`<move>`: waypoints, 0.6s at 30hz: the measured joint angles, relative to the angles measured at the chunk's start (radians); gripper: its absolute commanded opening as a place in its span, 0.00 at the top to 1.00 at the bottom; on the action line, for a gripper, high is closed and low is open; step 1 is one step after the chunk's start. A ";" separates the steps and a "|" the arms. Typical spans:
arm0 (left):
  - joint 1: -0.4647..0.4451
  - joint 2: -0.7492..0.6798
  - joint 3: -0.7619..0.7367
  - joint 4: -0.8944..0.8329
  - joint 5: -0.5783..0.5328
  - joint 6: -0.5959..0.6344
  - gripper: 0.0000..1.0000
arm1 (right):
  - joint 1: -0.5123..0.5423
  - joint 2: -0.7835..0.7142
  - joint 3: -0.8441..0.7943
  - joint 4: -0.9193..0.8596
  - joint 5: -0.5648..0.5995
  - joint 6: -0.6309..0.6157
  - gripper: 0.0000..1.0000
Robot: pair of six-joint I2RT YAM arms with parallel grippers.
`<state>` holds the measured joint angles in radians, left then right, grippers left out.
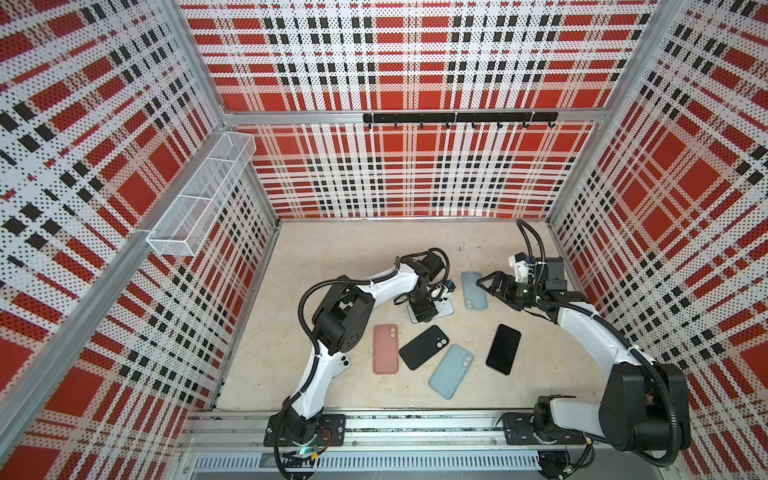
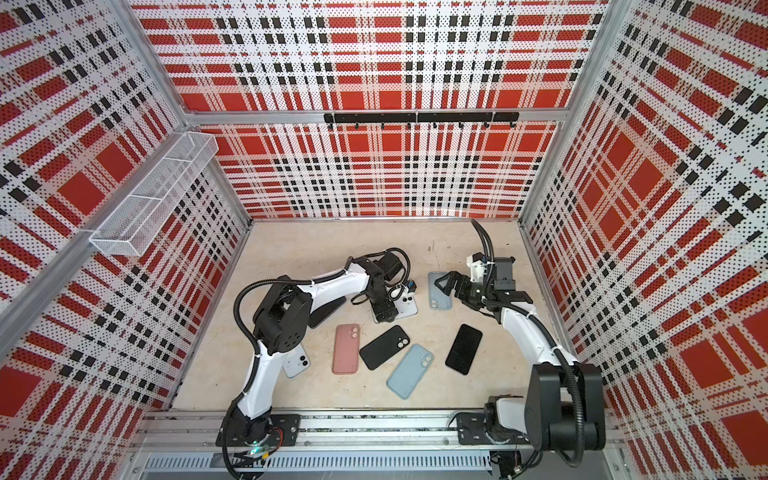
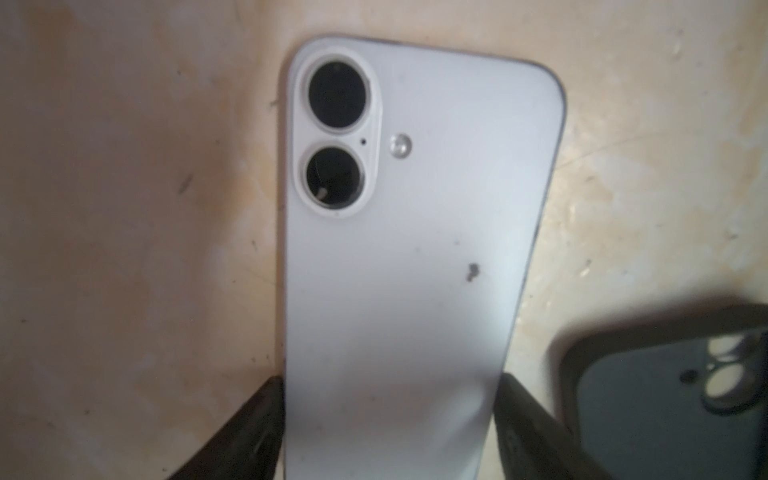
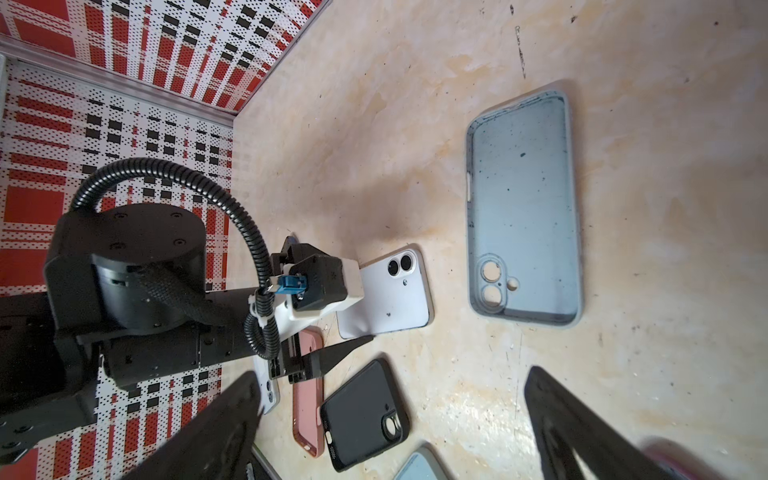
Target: Put the phone into the phone case
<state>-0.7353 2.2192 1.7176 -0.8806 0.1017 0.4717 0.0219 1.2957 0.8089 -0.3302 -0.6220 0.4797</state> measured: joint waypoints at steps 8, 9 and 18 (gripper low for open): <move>0.003 0.006 0.010 -0.003 0.005 -0.019 0.31 | 0.000 0.000 0.000 0.000 0.003 0.003 0.00; 0.004 0.006 0.011 -0.003 0.005 -0.022 0.34 | 0.000 0.000 0.000 0.000 0.003 0.003 0.00; 0.021 -0.008 -0.018 0.050 0.021 -0.066 0.57 | 0.024 0.024 0.000 0.016 -0.018 0.029 0.01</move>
<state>-0.7139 2.2116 1.6997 -0.8307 0.1223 0.4061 0.0456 1.3197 0.8089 -0.3138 -0.6399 0.5087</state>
